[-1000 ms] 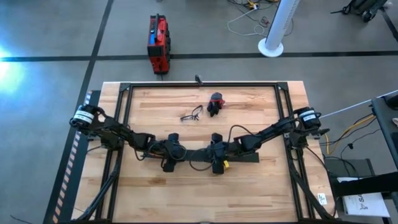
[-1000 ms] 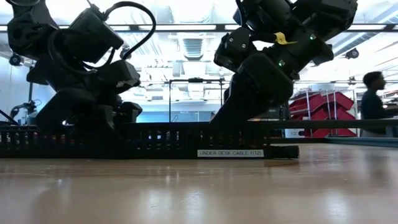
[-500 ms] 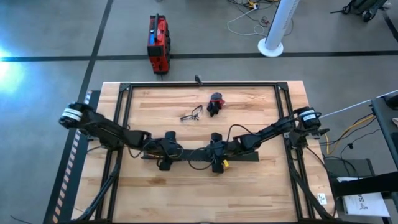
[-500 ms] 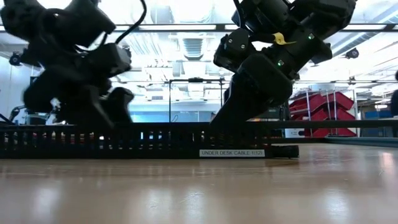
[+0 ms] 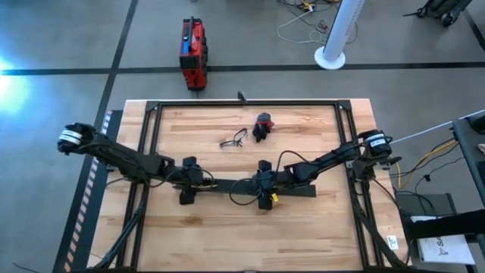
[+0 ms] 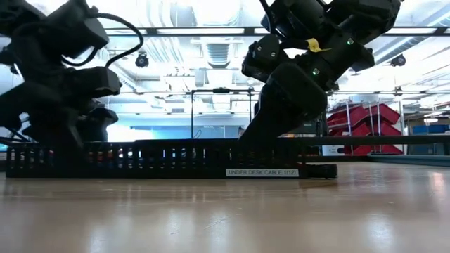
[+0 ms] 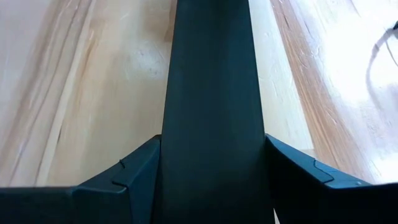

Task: Ziptie cables
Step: Close the black cable duct lid

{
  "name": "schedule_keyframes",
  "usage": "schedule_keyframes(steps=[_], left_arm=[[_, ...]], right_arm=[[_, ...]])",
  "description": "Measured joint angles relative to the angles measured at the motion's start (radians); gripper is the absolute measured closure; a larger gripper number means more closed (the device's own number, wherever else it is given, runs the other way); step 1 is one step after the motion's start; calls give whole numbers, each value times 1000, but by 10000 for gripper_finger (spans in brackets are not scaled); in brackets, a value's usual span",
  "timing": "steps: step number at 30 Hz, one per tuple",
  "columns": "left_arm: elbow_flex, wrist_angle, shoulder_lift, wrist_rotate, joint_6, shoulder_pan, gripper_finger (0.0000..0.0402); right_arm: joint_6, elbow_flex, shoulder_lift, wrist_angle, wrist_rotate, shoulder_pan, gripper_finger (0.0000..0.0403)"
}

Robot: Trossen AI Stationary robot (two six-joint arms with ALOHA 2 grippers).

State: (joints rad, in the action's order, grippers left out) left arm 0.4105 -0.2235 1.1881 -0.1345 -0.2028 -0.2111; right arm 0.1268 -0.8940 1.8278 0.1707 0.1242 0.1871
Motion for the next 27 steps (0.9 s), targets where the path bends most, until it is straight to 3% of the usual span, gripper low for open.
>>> schedule_keyframes(steps=[10, 27], left_arm=[[-57, 156, 110, 0, -3, 0, 193], [-65, 222, 104, 0, -7, 1, 193]], right_arm=[[-36, 4, -4, -22, -10, 1, 183], [2, 6, -2, 23, 43, -8, 183]])
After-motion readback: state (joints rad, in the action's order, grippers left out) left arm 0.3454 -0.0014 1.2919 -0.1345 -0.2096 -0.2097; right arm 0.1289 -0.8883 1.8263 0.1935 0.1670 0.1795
